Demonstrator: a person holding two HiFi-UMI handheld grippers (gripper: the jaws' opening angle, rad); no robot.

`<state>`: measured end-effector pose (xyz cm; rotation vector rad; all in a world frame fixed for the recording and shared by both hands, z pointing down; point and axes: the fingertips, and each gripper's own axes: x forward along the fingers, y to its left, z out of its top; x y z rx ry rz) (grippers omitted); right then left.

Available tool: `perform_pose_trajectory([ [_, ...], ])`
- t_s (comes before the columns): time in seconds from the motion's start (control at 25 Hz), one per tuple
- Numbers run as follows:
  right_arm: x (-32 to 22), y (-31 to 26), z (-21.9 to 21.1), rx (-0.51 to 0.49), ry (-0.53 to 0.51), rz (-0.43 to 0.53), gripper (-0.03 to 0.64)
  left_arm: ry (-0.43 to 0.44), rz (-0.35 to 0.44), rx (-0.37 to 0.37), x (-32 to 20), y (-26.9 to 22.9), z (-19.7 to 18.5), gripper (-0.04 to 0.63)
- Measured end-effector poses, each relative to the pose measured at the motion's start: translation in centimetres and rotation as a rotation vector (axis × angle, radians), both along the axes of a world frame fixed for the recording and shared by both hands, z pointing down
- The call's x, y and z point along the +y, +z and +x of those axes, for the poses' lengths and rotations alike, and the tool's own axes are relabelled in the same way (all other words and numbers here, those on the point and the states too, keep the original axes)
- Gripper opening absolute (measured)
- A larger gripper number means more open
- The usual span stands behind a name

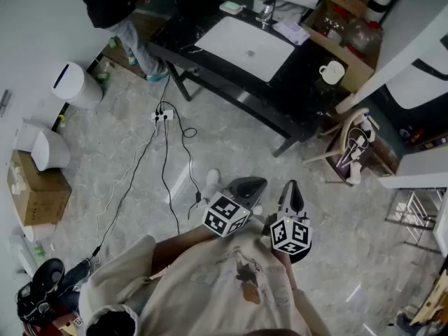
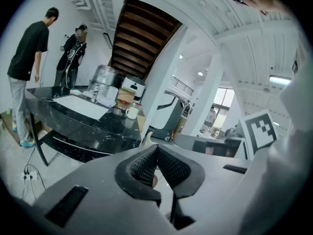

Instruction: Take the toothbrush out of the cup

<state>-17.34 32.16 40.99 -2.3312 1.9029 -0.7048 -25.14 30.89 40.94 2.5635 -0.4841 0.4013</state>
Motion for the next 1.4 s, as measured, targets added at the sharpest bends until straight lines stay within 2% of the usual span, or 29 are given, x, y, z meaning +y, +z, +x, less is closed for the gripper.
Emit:
perform_pose_trajectory([
  [0.12, 0.3, 0.4, 2.1, 0.025, -0.074, 0.017, 0.014, -0.067, 0.076, -0.015, -0.4, 0.1, 2.1, 0.015],
  [0.24, 2.4, 0.8, 3.1, 0.029, -0.122, -0.001, 0.014, -0.123, 0.067, -0.021, 0.0, -0.5, 3.7, 0.014],
  [0.44, 3.3, 0.2, 5.6, 0.030, -0.108, 0.036, 0.014, -0.086, 0.094, -0.033, 2.4, -1.0, 6.5, 0.015],
  [0.64, 3.8, -1.1, 7.3, 0.007, -0.096, 0.093, 0.014, -0.099, 0.122, -0.040, 2.2, -2.2, 7.8, 0.015],
  [1.08, 5.4, 1.9, 9.1, -0.040, -0.123, 0.067, 0.014, -0.150, 0.088, -0.081, 4.4, 0.3, 9.2, 0.015],
  [1.4, 3.1, 2.8, 11.5, -0.046, -0.082, 0.038, 0.014, -0.123, 0.053, -0.087, 1.9, 1.5, 11.4, 0.015],
])
